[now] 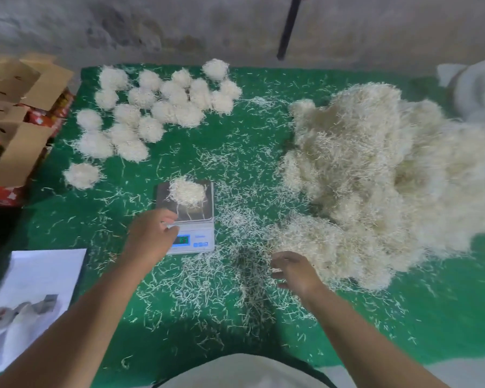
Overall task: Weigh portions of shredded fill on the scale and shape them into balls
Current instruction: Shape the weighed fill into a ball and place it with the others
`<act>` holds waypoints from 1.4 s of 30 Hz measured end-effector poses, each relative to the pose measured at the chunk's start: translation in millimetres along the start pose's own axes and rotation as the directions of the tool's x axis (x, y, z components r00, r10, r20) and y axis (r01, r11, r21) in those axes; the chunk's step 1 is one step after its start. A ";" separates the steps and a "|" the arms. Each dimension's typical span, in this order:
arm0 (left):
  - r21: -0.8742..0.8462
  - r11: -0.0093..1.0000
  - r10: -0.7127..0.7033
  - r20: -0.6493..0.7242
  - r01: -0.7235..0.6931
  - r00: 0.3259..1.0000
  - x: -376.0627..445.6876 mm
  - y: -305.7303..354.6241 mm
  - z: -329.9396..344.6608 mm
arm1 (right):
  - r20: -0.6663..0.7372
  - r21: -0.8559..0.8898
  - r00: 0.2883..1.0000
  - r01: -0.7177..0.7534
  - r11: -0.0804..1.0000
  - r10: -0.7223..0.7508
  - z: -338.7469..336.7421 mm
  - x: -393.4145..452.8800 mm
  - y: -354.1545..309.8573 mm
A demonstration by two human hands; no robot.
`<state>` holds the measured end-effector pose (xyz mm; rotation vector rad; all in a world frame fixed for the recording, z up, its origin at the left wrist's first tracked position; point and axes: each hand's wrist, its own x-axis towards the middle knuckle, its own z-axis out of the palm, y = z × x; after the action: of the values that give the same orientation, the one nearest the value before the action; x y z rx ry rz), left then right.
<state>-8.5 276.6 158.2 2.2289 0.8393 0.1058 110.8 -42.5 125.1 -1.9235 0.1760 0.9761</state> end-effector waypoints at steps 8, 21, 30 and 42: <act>-0.047 0.990 0.138 0.393 -0.130 0.909 -11.8 49.7 115.5 | -0.189 -0.203 0.978 0.050 0.978 -0.089 -42.0 8.9 23.7; 0.157 0.984 -0.001 0.478 -0.084 0.878 1.4 128.1 276.9 | -0.135 -0.168 0.989 0.029 0.985 -0.052 -85.6 30.6 75.1; -0.032 0.999 0.047 0.409 -0.037 0.911 -13.3 153.8 255.8 | 0.039 -0.303 0.974 0.224 0.926 -0.222 -125.7 50.3 47.4; -0.591 0.683 -0.250 0.365 0.431 0.897 -18.2 164.1 153.8 | 0.142 -0.487 0.879 0.461 0.742 -0.454 -116.6 58.5 3.7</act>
<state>113.7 86.9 160.0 1.3477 0.8893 -0.0634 213.3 -121.8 110.4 -2.2768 -0.6103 0.7337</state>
